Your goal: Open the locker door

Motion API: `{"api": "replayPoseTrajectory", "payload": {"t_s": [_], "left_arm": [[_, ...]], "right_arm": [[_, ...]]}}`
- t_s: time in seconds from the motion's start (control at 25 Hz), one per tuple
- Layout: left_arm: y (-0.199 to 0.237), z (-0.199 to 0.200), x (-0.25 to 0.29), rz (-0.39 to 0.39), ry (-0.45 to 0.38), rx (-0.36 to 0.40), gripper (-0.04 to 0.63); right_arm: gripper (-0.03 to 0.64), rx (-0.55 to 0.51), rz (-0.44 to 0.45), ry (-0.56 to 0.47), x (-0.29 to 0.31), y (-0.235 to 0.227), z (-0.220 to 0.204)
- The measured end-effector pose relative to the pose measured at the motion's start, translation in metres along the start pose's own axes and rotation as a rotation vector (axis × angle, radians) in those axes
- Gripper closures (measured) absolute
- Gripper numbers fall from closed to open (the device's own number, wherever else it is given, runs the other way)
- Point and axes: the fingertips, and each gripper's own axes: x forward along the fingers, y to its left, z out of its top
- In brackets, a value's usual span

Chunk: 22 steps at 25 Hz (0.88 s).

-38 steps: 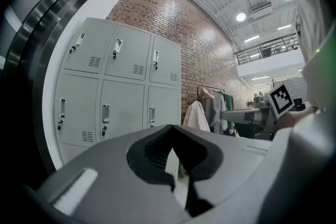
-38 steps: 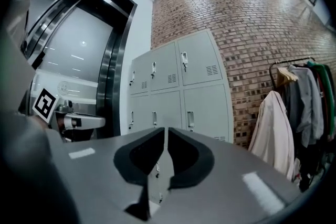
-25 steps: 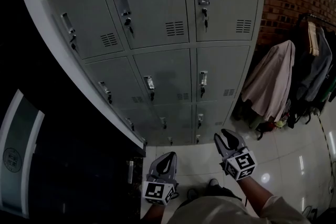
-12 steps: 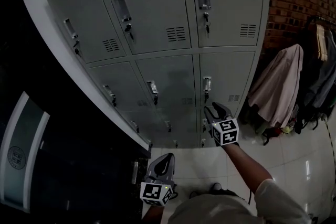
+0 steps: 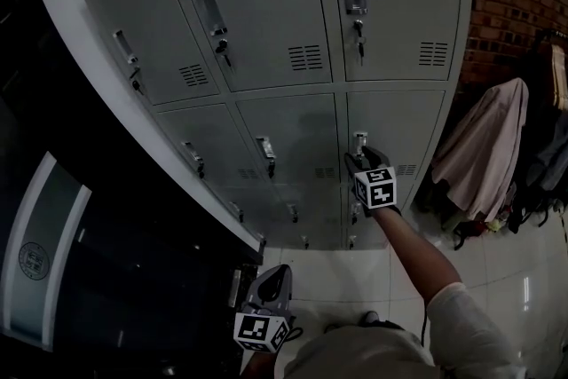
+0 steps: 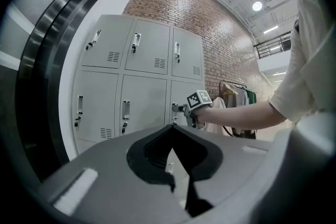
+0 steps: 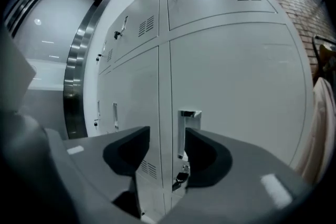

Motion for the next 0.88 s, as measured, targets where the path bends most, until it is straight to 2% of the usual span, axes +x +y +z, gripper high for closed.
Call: {"api": "replayPoseTrajectory", "payload": {"t_s": [0.16,0.36,0.56,0.64,0.76,0.88], "left_arm": [[0.01,-0.006,-0.002,0.043,0.011,-0.029,0.568],[0.017,-0.016,0.006,0.054,0.013,-0.041,0.568],[0.019,-0.024,0.012,0.062,0.021,-0.064,0.568],[0.019,-0.027,0.016,0.064,0.024,-0.074,0.568],[0.017,-0.028,0.026,0.043,0.022,-0.063,0.568],[0.016,-0.027,0.032,0.027,0.021,-0.055,0.569]], "right_arm": [[0.417,0.0,-0.001,0.018,0.018,-0.007,-0.005],[0.418,0.005,-0.007,0.064,0.046,-0.021,-0.02],[0.486,0.007,-0.073,0.059,0.051,-0.028,-0.025],[0.486,-0.006,-0.074,0.052,0.051,-0.029,-0.025],[0.493,-0.022,-0.059,0.093,0.05,-0.028,-0.029],[0.525,-0.02,-0.067,0.112,0.045,-0.026,-0.032]]}}
